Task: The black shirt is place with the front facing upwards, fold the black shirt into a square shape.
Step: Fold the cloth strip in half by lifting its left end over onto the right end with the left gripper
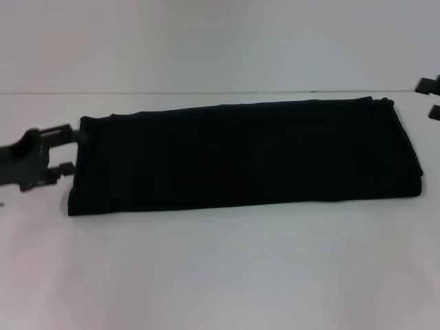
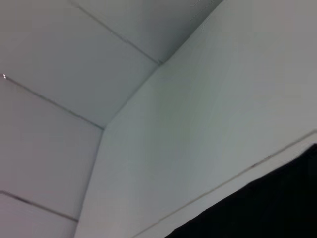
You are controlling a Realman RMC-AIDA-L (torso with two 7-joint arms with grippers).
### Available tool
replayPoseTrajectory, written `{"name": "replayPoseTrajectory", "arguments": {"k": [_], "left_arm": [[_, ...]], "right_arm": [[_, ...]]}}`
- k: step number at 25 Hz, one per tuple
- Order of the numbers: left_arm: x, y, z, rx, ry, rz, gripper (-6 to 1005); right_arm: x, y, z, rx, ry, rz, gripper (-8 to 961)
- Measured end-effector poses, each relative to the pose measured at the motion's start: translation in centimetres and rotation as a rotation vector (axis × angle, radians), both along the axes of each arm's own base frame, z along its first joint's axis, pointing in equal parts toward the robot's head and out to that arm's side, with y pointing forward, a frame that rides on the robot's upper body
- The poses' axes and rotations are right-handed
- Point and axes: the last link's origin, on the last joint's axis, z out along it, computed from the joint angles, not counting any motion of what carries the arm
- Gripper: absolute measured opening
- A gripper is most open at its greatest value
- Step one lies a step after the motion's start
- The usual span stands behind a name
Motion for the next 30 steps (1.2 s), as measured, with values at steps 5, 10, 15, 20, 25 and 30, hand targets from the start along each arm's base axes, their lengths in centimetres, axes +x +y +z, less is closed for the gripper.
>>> {"name": "replayPoseTrajectory", "arguments": {"k": [5,10,15,20,25,30], "left_arm": [[-1.4,-2.4,-1.1,-0.02,-0.125,0.105,805],[-2.9,-3.8,-2.8,-0.018,-0.197,0.242,781],[-3.7,-4.2,-3.7,0.011,-0.245,0.318,780],[-4.0,-4.3,-4.2,0.023,-0.266,0.361,775],[-4.2,-4.3,-4.4,0.025,-0.263,0.379,768],[-4.2,-4.2,-4.4,0.025,-0.26,0.375,712]], "right_arm": [[1.3,-1.2,0.2,0.015,0.026,-0.025,851],[1.1,-1.0,0.4,0.019,0.01,-0.005,850],[0.5,-0.5,0.3,0.016,-0.003,0.017,850],[0.5,-0.6,0.3,0.017,-0.005,0.023,850],[0.6,-0.6,0.4,0.024,-0.004,0.024,850],[0.5,-0.6,0.4,0.025,-0.003,0.026,849]]}}
